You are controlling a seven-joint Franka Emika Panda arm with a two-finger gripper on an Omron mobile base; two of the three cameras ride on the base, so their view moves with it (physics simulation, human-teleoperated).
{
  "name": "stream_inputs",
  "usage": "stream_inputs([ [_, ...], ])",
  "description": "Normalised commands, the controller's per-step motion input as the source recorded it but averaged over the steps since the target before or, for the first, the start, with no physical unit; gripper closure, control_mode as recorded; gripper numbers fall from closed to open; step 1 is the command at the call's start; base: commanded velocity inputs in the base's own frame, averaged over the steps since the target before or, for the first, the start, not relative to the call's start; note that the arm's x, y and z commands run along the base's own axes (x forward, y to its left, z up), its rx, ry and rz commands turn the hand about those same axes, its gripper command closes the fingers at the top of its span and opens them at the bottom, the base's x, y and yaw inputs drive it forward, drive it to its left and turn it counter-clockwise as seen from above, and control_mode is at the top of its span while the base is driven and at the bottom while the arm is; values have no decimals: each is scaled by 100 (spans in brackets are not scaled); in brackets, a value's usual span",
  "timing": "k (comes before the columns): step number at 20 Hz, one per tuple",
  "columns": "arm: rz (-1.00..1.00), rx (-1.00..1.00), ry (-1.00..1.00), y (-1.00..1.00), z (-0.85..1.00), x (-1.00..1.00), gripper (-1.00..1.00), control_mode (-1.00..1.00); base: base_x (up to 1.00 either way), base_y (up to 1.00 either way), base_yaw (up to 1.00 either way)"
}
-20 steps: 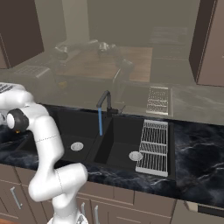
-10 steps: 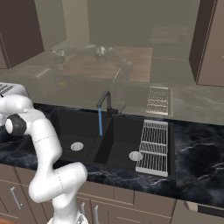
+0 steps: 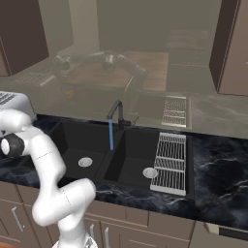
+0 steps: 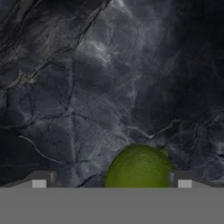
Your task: Turn on the sink faucet. Then move the lime from the counter to the sink. Turn off the sink. Move the vegetable from the sink to the pot next to the stove. Finally move the pot to the front left burner.
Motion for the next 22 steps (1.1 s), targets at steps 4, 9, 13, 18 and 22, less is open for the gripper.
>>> stream_inputs([
  [4, 0, -3, -19, 1, -27, 5, -100, -100, 0, 0, 0],
  [9, 0, 0, -15, -4, -36, 7, -100, -100, 0, 0, 0],
  [13, 0, 2, -13, -24, -36, 4, -100, -100, 0, 0, 0],
  [18, 1, 2, -12, -21, -36, 3, -100, -100, 0, 0, 0],
  [22, 3, 4, -12, -24, -38, 13, -100, -100, 0, 0, 0],
])
